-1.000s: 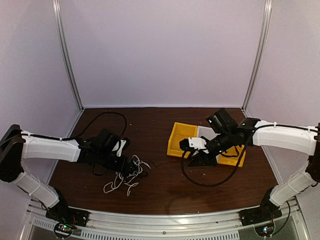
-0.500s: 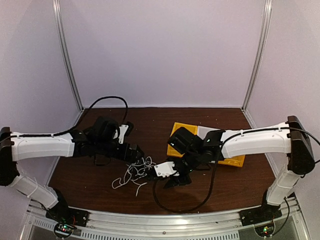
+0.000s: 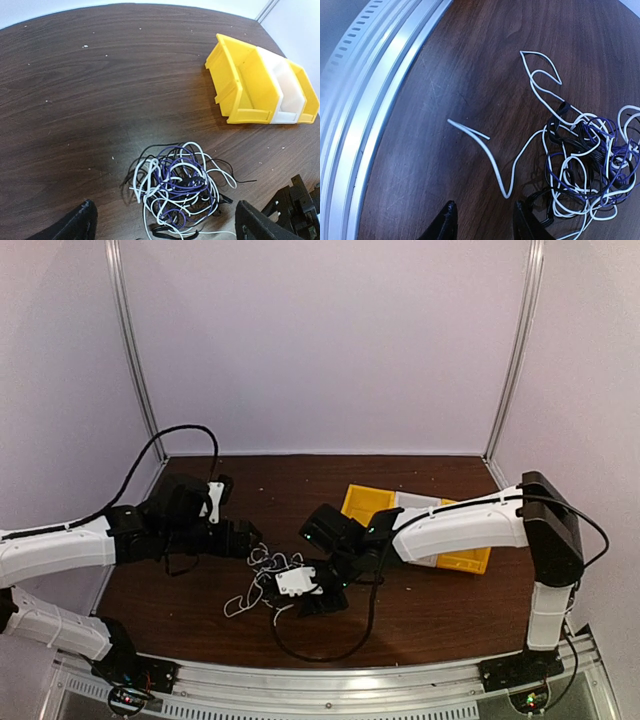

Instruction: Untangle the cables

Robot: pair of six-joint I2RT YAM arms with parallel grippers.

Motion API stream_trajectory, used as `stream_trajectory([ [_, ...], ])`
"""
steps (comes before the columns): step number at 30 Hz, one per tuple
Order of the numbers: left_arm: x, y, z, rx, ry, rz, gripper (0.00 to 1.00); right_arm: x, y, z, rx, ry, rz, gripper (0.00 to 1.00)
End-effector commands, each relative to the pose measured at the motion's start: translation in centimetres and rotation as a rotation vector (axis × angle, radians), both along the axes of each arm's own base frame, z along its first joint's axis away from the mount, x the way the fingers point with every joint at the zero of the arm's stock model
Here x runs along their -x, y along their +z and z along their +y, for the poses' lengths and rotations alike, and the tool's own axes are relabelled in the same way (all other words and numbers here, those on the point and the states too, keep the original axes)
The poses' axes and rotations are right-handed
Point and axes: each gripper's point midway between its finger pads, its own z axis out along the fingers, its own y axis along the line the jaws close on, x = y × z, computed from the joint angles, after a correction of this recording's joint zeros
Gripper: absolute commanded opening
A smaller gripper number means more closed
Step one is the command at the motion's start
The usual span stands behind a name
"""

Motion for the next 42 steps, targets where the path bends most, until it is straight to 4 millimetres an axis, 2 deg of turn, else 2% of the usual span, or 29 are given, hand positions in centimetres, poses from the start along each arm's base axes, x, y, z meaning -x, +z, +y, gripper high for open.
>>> stream_trajectory([
  [1, -0.3, 0.6, 1.0, 0.002, 0.055, -0.031, 0.98, -0.3, 0.2, 1.9, -0.032, -0.008, 0.013, 0.39],
  [4, -0.2, 0.6, 1.1, 0.0, 0.053, -0.034, 0.98, -0.2, -0.2, 2.6, -0.044, -0.006, 0.038, 0.37],
  [6, -0.3, 0.5, 1.2, -0.002, 0.055, -0.035, 0.98, -0.2, -0.5, 3.0, -0.045, -0.012, 0.057, 0.33],
  [10, -0.3, 0.2, 1.1, -0.017, 0.042, -0.047, 0.96, -0.7, 0.2, 3.7, -0.055, -0.043, 0.065, 0.0],
  [13, -0.2, 0.1, 0.9, -0.025, 0.002, -0.091, 0.94, -0.3, 3.4, 3.6, -0.088, -0.038, 0.085, 0.0],
  [16, 0.3, 1.0, 0.3, 0.008, -0.074, -0.166, 0.92, 0.4, 8.6, 3.2, -0.179, -0.044, 0.174, 0.0],
  [18, 1.7, 2.6, -1.2, 0.063, -0.21, -0.232, 0.9, 0.4, 11.9, 2.7, -0.22, -0.052, 0.234, 0.0],
  [20, 3.4, 4.6, -2.6, 0.138, -0.321, -0.28, 0.81, -0.4, 14.6, 2.1, -0.25, -0.075, 0.269, 0.0],
  [24, 6.5, 8.0, -3.0, 0.216, -0.424, -0.48, 0.77, -2.1, 18.2, 0.7, -0.315, -0.121, 0.302, 0.0],
  [27, 8.6, 8.8, -3.5, 0.289, -0.499, -0.551, 0.75, -3.3, 20.4, 0.0, -0.362, -0.153, 0.303, 0.0],
  [32, 8.1, 7.6, -5.5, 0.241, -0.508, -0.565, 0.7, -4.2, 23.4, -0.3, -0.416, -0.169, 0.283, 0.0],
  [34, 8.2, 7.7, -6.9, 0.227, -0.531, -0.608, 0.62, -4.4, 24.6, -0.3, -0.437, -0.172, 0.267, 0.0],
  [35, 8.2, 7.9, -7.6, 0.227, -0.543, -0.635, 0.54, -4.5, 25.2, -0.2, -0.446, -0.172, 0.263, 0.0],
  [37, 7.4, 7.3, -8.9, 0.211, -0.534, -0.652, 0.46, -4.6, 26.3, -0.2, -0.464, -0.17, 0.251, 0.0],
  [39, 6.0, 7.2, -9.2, 0.189, -0.462, -0.693, 0.43, -4.6, 26.9, -0.1, -0.474, -0.17, 0.247, 0.0],
  [42, 4.6, 7.0, -9.8, 0.197, -0.396, -0.742, 0.33, -4.5, 27.8, -0.3, -0.488, -0.165, 0.24, 0.0],
])
